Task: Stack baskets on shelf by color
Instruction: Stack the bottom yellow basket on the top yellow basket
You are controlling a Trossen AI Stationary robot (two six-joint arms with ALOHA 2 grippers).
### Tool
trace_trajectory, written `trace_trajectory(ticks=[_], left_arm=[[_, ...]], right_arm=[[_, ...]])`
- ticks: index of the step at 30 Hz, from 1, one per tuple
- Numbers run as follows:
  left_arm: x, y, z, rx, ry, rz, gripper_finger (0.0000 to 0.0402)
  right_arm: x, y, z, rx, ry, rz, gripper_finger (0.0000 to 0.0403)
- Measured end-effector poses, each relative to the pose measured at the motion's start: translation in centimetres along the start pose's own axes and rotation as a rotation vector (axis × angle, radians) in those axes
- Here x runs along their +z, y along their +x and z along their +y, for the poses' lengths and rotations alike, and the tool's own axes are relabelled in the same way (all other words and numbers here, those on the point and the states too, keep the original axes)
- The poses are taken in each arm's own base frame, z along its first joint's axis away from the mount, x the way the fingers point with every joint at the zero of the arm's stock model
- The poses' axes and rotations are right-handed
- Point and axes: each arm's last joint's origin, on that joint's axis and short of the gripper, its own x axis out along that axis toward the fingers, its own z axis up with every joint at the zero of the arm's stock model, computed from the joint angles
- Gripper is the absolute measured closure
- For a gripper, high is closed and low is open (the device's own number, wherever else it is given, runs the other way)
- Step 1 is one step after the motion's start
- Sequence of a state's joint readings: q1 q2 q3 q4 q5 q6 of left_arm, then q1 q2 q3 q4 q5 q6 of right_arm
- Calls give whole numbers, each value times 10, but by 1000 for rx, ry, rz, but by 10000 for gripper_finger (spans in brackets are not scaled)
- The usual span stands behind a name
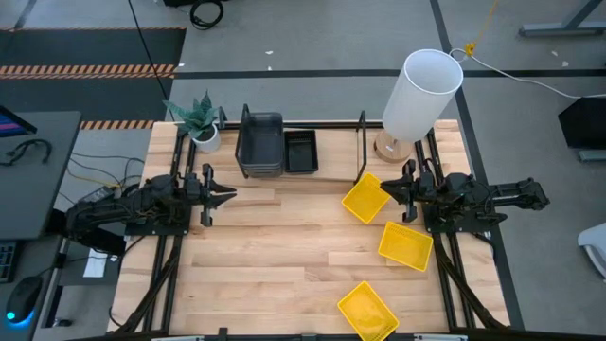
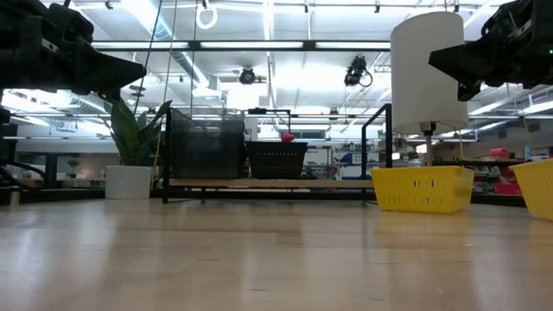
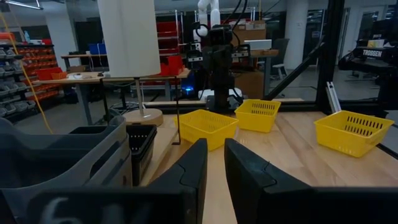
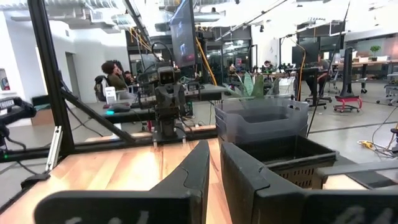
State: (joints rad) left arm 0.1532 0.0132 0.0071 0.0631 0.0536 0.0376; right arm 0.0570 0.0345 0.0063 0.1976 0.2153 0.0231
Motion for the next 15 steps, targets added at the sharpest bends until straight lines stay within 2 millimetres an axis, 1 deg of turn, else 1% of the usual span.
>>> trace_trajectory(ticks=[3, 4, 8, 9, 12, 15], left_arm=[[0, 0, 0, 0, 0, 0, 341], [0, 0, 0, 0, 0, 0, 343], [0, 0, 0, 0, 0, 0, 348], [0, 0, 0, 0, 0, 0, 348], [0, 0, 0, 0, 0, 0, 347], [0, 0, 0, 0, 0, 0, 342]], right_arm=[[8, 0, 0, 2, 21, -76, 357], [10, -1, 0, 6, 54, -106, 357], [23, -3, 1, 77, 411, -229, 357], [26, -3, 1, 96, 475, -251, 357], [30, -4, 3, 198, 509, -253, 357], [29, -5, 6, 281, 457, -235, 357]])
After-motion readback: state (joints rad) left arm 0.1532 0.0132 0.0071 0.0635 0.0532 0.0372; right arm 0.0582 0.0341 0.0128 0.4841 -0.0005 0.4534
